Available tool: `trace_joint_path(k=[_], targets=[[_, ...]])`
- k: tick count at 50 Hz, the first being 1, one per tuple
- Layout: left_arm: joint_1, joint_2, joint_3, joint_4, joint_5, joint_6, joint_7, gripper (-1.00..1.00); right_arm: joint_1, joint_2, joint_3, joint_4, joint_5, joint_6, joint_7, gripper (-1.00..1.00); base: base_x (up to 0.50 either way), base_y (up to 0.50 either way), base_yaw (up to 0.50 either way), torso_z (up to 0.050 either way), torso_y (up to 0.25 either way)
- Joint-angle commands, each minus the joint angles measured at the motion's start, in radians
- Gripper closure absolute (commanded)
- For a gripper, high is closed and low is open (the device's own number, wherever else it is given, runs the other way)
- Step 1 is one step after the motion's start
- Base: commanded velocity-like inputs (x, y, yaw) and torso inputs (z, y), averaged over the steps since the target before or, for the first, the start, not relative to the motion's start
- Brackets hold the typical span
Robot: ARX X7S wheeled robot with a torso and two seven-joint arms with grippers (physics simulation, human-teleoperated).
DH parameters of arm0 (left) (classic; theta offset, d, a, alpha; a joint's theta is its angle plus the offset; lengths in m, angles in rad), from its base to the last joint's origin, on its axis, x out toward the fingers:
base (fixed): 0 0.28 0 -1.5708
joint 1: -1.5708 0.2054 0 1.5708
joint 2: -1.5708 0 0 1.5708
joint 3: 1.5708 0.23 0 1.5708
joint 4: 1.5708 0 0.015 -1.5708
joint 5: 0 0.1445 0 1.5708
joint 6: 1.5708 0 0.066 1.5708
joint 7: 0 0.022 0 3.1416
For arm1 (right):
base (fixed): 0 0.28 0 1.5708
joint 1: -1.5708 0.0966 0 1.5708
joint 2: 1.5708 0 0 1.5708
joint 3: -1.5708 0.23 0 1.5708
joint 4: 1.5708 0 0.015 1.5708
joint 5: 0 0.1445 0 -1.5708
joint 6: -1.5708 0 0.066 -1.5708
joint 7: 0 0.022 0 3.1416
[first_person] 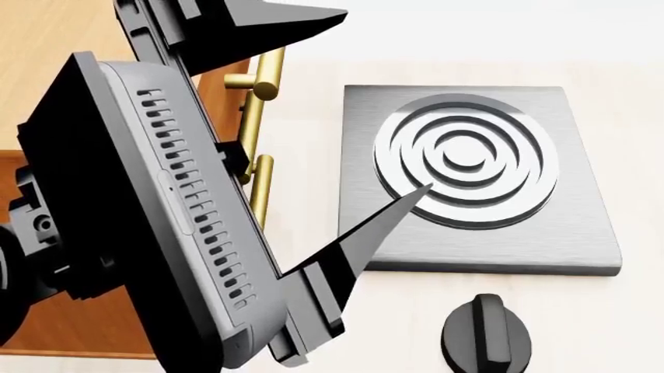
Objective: Pick the akita bowl on the wooden cabinet and place it on the plate.
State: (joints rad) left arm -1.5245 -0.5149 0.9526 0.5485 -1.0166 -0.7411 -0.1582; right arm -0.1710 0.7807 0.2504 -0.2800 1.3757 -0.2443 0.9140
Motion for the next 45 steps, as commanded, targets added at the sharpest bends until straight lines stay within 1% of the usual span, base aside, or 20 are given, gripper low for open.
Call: trace_joint_path(k=[1,31,45], targets=[[0.003,-0.001,0.002,-0.001,0.002,0.003,0.000,-1.00,-0.004,-0.014,0.008,0.024,-0.019,-0.001,-0.021,1.00,0.00,0.00,0.00,0.000,0.000],[0.005,-0.003,0.005,-0.003,0.005,0.008,0.000,-1.00,0.000,-0.052,-0.003,0.114,-0.019,-0.002,-0.060,1.00,0.00,0.00,0.00,0.000,0.000],[0.010,-0.006,0.008,-0.001,0.007,0.010,-0.002,-1.00,-0.020,-0.056,0.013,0.112,-0.020,-0.007,-0.065,1.00,0.00,0.00,0.00,0.000,0.000]])
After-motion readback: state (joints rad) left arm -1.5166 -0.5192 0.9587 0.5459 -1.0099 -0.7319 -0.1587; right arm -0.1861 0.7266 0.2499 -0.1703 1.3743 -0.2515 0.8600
